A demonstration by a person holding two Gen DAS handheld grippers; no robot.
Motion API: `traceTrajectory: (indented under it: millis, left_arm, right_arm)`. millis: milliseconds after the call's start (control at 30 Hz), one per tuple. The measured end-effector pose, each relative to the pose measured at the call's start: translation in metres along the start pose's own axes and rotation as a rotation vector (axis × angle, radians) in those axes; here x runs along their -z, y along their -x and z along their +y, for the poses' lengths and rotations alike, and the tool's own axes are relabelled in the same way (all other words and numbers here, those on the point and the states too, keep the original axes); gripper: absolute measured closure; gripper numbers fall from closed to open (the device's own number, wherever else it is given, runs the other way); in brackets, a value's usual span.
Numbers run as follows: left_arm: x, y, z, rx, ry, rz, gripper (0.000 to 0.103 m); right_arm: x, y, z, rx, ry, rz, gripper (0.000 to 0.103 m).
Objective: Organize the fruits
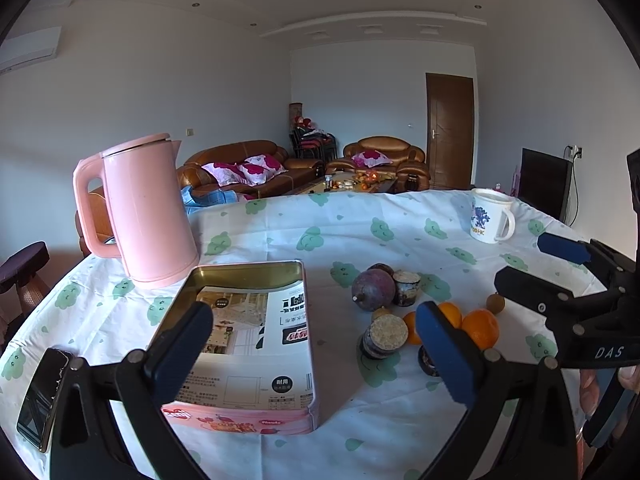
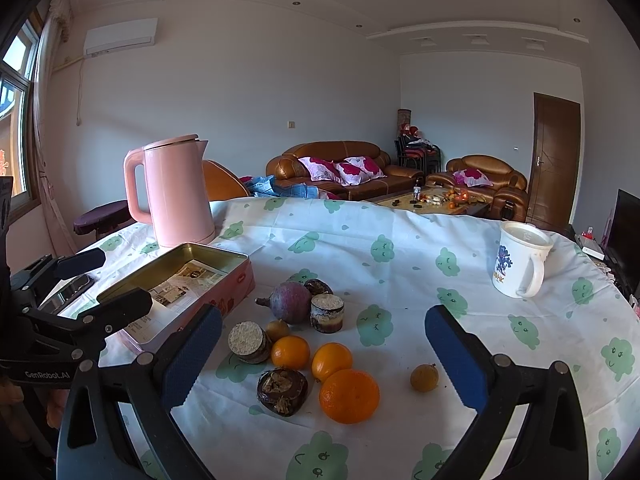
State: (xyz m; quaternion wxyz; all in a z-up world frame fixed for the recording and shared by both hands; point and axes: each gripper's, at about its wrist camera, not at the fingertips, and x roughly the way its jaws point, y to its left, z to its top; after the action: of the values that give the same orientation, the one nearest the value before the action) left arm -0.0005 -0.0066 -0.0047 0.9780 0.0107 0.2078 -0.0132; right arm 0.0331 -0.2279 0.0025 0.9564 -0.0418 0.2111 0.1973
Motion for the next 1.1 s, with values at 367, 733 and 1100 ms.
traceTrajectory:
  millis: [367, 733, 1100]
  left_arm:
    - [0.002, 0.001, -0.003, 0.001, -0.005, 0.004, 0.000]
    - [0.003, 0.001, -0.004, 0.002, -0.011, 0.006, 0.000]
    - [0.006, -0.005, -0.009, 0.003, -0.015, 0.016, 0.000]
  right_arm:
    - [0.004, 0.001, 0.000, 0.003, -0.003, 0.004, 0.001]
    - [0.006, 0.001, 0.000, 0.001, -0.005, 0.007, 0.001]
    - [0.011, 0.000, 0.001, 0.004, -0.003, 0.015, 0.001]
